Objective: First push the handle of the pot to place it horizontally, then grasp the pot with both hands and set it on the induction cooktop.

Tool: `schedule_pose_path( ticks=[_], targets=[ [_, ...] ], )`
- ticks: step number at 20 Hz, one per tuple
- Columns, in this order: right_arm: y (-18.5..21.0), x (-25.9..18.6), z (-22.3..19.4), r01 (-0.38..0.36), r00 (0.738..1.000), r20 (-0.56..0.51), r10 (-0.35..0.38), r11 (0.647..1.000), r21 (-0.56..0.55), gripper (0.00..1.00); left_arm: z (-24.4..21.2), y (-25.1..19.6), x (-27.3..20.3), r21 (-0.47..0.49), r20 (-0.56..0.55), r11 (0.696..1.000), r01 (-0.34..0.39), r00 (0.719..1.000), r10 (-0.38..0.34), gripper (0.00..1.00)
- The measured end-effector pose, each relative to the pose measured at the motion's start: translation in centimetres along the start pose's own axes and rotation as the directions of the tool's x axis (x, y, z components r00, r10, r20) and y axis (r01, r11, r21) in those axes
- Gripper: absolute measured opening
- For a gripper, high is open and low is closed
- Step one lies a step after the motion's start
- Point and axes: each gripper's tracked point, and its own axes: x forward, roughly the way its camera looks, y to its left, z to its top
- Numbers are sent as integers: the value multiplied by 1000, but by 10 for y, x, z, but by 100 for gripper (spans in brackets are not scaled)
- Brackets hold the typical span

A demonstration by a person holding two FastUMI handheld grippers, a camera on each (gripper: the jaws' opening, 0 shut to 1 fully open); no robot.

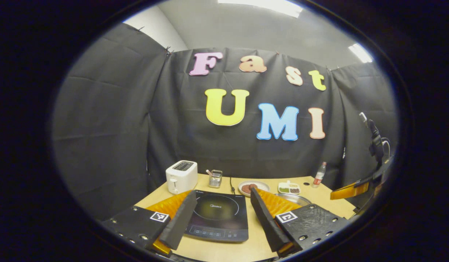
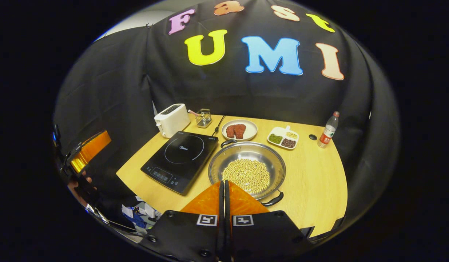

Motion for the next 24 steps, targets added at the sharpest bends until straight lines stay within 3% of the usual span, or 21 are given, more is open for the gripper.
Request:
schedule_pose_path(
  ticks=[2,4,11,15,18,19,24],
  targets=[
    [-10,14,-15,-16,998,-64,15,1000,0,2,-3,0,5,11,-21,1000,-21,1000,21,87],
    [-23,28,-30,-25,992,-125,22,999,-26,2,-5,-4,12,16,-42,999,-42,998,43,91],
    [-54,76,-82,-63,952,-305,38,995,-73,2,-9,-28,31,-7,-114,994,-109,988,108,87],
    [-56,90,-101,-139,914,-385,125,990,-9,2,-13,-33,32,-14,-139,985,-170,976,167,91],
    [-68,101,-121,-154,883,-452,125,988,-29,2,-14,-44,31,13,-142,982,-189,972,189,91],
    [-67,103,-126,-166,873,-469,137,986,-20,2,-11,-45,31,23,-136,979,-202,970,203,87],
    [-74,113,-131,-176,864,-480,151,984,-6,2,-13,-50,30,38,-146,972,-231,961,234,90]
  ],
)
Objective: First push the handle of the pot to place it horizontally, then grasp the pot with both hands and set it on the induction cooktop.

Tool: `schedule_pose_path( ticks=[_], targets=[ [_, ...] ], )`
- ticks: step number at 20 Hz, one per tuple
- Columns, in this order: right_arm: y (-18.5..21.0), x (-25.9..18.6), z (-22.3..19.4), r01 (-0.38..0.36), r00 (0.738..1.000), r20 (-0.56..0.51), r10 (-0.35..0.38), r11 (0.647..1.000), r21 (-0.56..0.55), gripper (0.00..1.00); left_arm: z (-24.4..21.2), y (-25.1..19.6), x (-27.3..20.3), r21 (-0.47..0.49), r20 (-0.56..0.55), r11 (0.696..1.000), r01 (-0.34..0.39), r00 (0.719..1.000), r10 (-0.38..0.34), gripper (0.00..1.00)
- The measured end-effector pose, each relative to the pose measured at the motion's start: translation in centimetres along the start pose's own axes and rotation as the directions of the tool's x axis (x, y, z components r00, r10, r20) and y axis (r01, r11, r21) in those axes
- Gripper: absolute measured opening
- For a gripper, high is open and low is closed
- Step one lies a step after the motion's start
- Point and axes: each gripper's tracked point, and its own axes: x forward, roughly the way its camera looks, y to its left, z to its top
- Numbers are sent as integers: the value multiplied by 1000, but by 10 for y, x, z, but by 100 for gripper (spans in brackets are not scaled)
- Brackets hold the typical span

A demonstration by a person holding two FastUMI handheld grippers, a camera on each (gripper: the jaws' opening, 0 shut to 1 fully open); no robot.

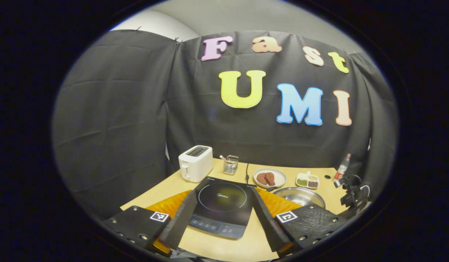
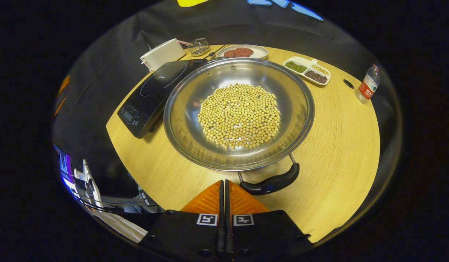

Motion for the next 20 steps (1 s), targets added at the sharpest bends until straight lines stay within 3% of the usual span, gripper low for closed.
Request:
schedule_pose_path(
  ticks=[10,16,20],
  targets=[
    [-29,-1,12,-9,1000,16,8,1000,29,2,0,-56,-1,41,7,998,54,999,-54,87],
    [-66,-2,18,10,1000,29,-12,997,72,2,-6,-105,11,23,-13,995,98,995,-98,88],
    [-94,-2,28,29,999,40,-32,996,78,2,-10,-123,14,42,-24,995,90,996,-89,91]
  ],
)
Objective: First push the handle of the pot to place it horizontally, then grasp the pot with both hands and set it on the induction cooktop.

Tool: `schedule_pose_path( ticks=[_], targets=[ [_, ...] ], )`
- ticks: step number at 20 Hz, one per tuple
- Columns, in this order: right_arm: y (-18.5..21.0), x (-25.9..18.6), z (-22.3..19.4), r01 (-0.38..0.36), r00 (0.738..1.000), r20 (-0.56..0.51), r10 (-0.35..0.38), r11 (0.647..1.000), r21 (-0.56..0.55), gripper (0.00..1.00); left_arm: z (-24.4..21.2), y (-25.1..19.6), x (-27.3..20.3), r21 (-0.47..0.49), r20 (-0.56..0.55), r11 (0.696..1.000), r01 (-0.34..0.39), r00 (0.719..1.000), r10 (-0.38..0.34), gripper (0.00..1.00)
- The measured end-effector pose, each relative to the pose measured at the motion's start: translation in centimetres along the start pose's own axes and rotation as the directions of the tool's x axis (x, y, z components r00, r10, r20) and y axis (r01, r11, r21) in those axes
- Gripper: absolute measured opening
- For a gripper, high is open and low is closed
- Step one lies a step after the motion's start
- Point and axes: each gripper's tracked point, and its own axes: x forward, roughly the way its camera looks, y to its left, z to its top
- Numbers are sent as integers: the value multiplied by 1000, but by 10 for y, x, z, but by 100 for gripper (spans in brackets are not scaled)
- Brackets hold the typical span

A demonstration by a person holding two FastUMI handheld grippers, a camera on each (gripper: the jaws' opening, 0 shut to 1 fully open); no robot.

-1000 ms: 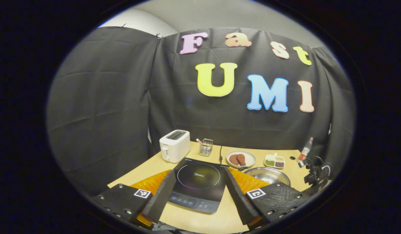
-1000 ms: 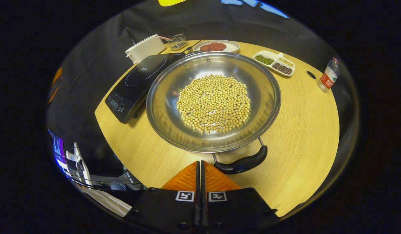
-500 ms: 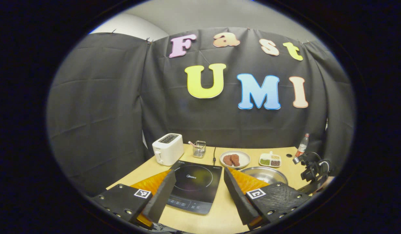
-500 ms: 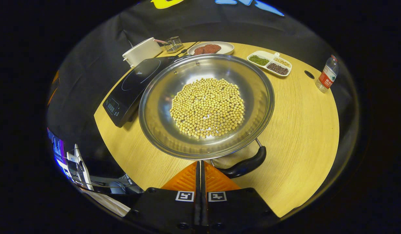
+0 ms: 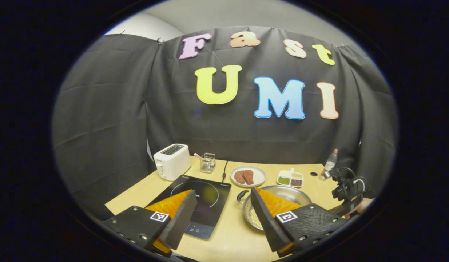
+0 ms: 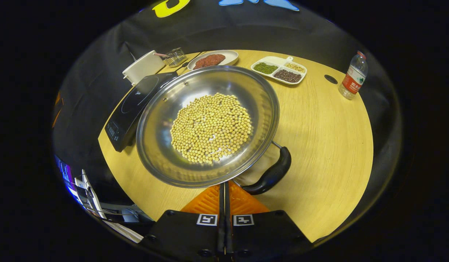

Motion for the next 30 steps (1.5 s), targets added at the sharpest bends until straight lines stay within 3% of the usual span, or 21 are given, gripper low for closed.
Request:
schedule_pose_path(
  ticks=[1,2,8,11,12,16,18,19,21,24,27,30],
  targets=[
    [-6,2,2,-2,1000,2,2,1000,7,2,-1,-4,1,3,-6,1000,-4,1000,4,94],
    [-12,2,5,-4,1000,6,4,1000,13,2,-4,-10,1,5,-12,1000,-8,1000,8,87],
    [-42,1,26,7,999,45,-9,999,47,2,-16,-31,4,-10,-54,999,-32,998,32,91],
    [-51,-1,33,10,998,64,-15,996,84,2,-21,-34,6,-11,-64,999,-38,997,37,87],
    [-54,-2,36,12,997,72,-19,995,95,2,-23,-34,8,-15,-72,999,-31,997,29,91],
    [-65,-9,44,24,994,98,-40,987,157,2,-38,-40,29,-36,-121,999,36,992,-40,88],
    [-75,-20,48,60,989,117,-84,979,196,2,-51,-42,49,-46,-158,995,88,983,-94,88],
    [-77,-29,47,64,987,131,-93,975,214,20,-56,-44,58,-47,-175,993,108,978,-115,91],
    [-79,-41,52,63,982,160,-105,966,252,70,-73,-42,82,-49,-218,987,155,962,-162,90],
    [-82,-49,70,67,965,221,-144,944,324,99,-103,-49,120,-98,-293,968,232,923,-250,91],
    [-84,-45,87,67,947,269,-174,928,365,98,-130,-54,154,-166,-343,944,285,881,-326,88],
    [-86,-31,95,68,947,267,-181,921,384,98,-153,-61,182,-190,-394,925,329,838,-379,91]
  ],
)
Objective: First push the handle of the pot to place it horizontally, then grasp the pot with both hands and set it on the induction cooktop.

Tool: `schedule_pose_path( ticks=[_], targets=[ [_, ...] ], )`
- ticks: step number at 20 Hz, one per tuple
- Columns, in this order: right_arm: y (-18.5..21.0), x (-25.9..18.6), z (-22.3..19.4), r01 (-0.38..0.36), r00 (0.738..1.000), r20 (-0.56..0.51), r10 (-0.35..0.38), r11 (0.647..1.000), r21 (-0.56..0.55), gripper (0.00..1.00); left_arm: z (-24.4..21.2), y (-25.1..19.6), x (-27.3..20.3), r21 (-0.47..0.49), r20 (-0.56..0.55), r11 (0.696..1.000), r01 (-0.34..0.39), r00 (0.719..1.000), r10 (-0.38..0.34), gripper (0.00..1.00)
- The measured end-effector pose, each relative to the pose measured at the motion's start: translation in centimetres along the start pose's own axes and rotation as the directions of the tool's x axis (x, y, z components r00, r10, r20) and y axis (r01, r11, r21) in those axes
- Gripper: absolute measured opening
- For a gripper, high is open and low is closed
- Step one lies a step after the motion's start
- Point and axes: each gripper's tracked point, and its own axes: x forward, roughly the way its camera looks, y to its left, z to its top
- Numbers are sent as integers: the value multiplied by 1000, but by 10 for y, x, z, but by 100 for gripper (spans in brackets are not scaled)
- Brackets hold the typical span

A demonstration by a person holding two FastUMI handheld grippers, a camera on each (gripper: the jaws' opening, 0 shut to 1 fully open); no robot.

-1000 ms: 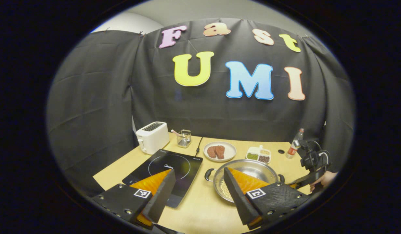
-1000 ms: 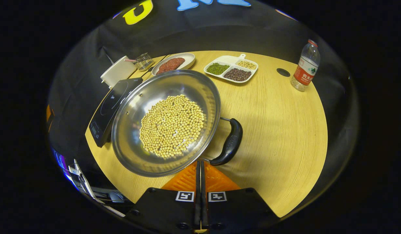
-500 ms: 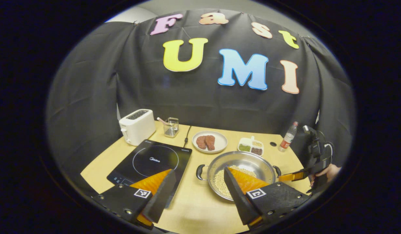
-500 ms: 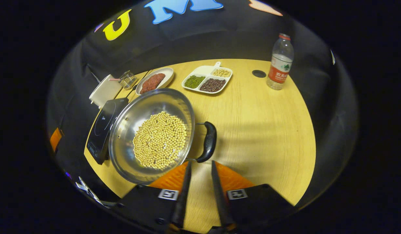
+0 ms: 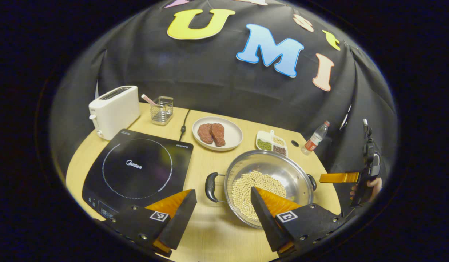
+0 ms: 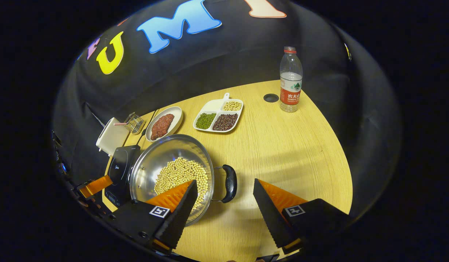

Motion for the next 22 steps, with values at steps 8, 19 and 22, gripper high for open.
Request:
schedule_pose_path(
  ticks=[8,19,22],
  targets=[
    [4,42,-13,4,1000,-24,-5,1000,-20,98,-26,4,70,30,-94,994,108,990,-105,91],
    [8,83,-35,-9,999,-34,9,1000,4,77,-43,3,112,22,-142,985,173,975,-168,63],
    [3,84,-33,-1,999,-33,2,1000,20,60,-45,3,115,35,-148,986,163,977,-156,63]
  ],
)
